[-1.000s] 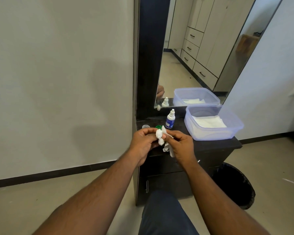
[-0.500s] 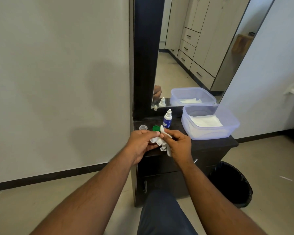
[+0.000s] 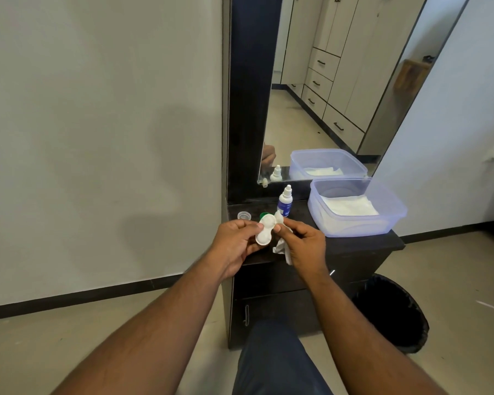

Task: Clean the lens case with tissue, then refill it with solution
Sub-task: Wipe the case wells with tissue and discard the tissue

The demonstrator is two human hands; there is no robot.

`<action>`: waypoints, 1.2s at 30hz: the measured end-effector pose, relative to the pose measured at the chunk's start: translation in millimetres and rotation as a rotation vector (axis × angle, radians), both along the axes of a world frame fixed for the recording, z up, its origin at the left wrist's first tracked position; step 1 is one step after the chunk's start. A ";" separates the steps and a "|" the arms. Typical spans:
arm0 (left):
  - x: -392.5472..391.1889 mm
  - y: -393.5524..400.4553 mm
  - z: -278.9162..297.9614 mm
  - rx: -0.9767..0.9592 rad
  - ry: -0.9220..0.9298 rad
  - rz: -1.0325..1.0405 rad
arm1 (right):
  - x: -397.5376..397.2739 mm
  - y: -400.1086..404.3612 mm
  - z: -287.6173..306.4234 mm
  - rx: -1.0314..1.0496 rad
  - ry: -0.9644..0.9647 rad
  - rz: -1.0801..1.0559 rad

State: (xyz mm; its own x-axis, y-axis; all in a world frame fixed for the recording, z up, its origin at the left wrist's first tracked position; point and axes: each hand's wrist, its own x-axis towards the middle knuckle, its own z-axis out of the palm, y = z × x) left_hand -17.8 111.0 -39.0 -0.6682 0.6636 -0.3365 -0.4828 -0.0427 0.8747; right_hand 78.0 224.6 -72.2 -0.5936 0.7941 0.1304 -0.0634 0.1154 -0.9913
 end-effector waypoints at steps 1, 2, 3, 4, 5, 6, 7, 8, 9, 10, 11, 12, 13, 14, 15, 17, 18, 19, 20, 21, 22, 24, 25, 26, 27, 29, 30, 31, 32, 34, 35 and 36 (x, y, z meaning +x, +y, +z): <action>0.1 0.9 0.0 -0.007 0.013 -0.013 | 0.8 1.0 0.0 0.010 -0.001 -0.003; 0.1 1.7 0.2 -0.011 0.020 -0.026 | 1.5 1.3 0.6 0.017 0.005 -0.003; 0.0 2.3 0.6 -0.016 0.025 -0.037 | 2.2 1.3 1.0 0.021 0.020 -0.003; -0.2 3.1 0.6 -0.026 0.030 -0.044 | 2.7 0.8 1.4 0.025 0.038 -0.004; -0.5 3.9 0.9 -0.039 0.036 -0.046 | 3.3 0.0 2.0 0.036 0.052 -0.007; -0.3 4.3 1.0 -0.052 0.042 -0.043 | 3.8 -0.8 2.3 0.058 0.053 -0.011; 0.1 4.7 1.2 -0.063 0.048 -0.037 | 4.3 -1.3 2.4 0.099 0.048 -0.011; 0.4 4.8 0.7 -0.069 0.054 -0.026 | 4.9 -1.7 2.1 0.156 0.038 -0.002; 0.8 4.7 0.1 -0.074 0.061 -0.014 | 5.3 -2.1 1.4 0.221 0.020 0.011; 1.3 4.6 -0.5 -0.080 0.072 -0.007 | 5.8 -2.4 1.0 0.280 -0.007 0.027; 1.7 3.9 -1.4 -0.085 0.088 -0.006 | 5.9 -2.3 0.3 0.325 -0.041 0.039; 2.0 3.4 -2.4 -0.091 0.112 -0.015 | 5.9 -1.8 0.2 0.361 -0.073 0.046; 2.1 3.0 -3.5 -0.100 0.141 -0.033 | 5.7 -0.5 0.1 0.397 -0.098 0.047; 2.3 2.8 -4.5 -0.111 0.172 -0.057 | 5.7 1.4 -0.2 0.436 -0.117 0.047; 3.0 3.0 -4.7 -0.124 0.201 -0.085 | 5.9 3.4 -0.1 0.475 -0.134 0.049; 4.2 3.5 -4.7 -0.154 0.254 -0.126 | 6.6 7.4 1.3 0.550 -0.185 0.070; 4.4 3.9 -5.1 -0.163 0.274 -0.133 | 7.8 9.5 2.9 0.587 -0.207 0.089; 4.4 3.8 -5.7 -0.164 0.289 -0.137 | 9.2 12.0 4.6 0.622 -0.223 0.111; 4.3 3.5 -6.0 -0.159 0.302 -0.145 | 10.7 14.0 7.5 0.653 -0.229 0.137; 4.2 2.9 -5.7 -0.155 0.311 -0.160 | 11.4 16.2 10.4 0.676 -0.234 0.167; 4.0 2.3 -5.0 -0.154 0.319 -0.182 | 11.2 18.0 13.5 0.688 -0.237 0.206; 3.3 1.9 -4.2 -0.169 0.332 -0.221 | 7.7 21.6 17.4 0.665 -0.258 0.292; 2.9 1.7 -3.9 -0.177 0.332 -0.224 | 5.1 22.9 18.4 0.628 -0.280 0.322; 2.4 1.5 -4.0 -0.179 0.326 -0.216 | 2.8 24.2 18.7 0.571 -0.294 0.334; 2.0 1.1 -4.1 -0.172 0.317 -0.201 | 1.0 25.8 18.7 0.498 -0.283 0.326; 1.0 0.1 -5.0 -0.149 0.288 -0.162 | 0.6 28.3 16.5 0.333 -0.208 0.285; 0.5 -0.2 -5.0 -0.142 0.274 -0.146 | 1.2 28.7 15.4 0.271 -0.169 0.269; 0.5 -0.3 -4.7 -0.139 0.263 -0.136 | 1.5 29.2 13.9 0.240 -0.147 0.264; 0.6 -0.1 -4.3 -0.141 0.260 -0.137 | 1.4 29.1 13.7 0.235 -0.147 0.278; 0.8 1.1 -3.5 -0.154 0.269 -0.166 | -0.1 28.1 15.1 0.267 -0.202 0.347; 1.0 1.6 -2.8 -0.160 0.273 -0.180 | -0.6 27.0 16.8 0.279 -0.227 0.381; 1.2 2.4 -2.3 -0.165 0.272 -0.181 | -0.5 26.6 18.3 0.277 -0.230 0.396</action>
State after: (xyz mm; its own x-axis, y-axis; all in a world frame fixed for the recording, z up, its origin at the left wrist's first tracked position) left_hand -16.6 113.3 -41.4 -0.6244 0.7310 -0.2753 -0.2182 0.1751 0.9601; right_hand 77.4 251.2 -53.9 -0.8788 0.4578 0.1347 0.0598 0.3858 -0.9206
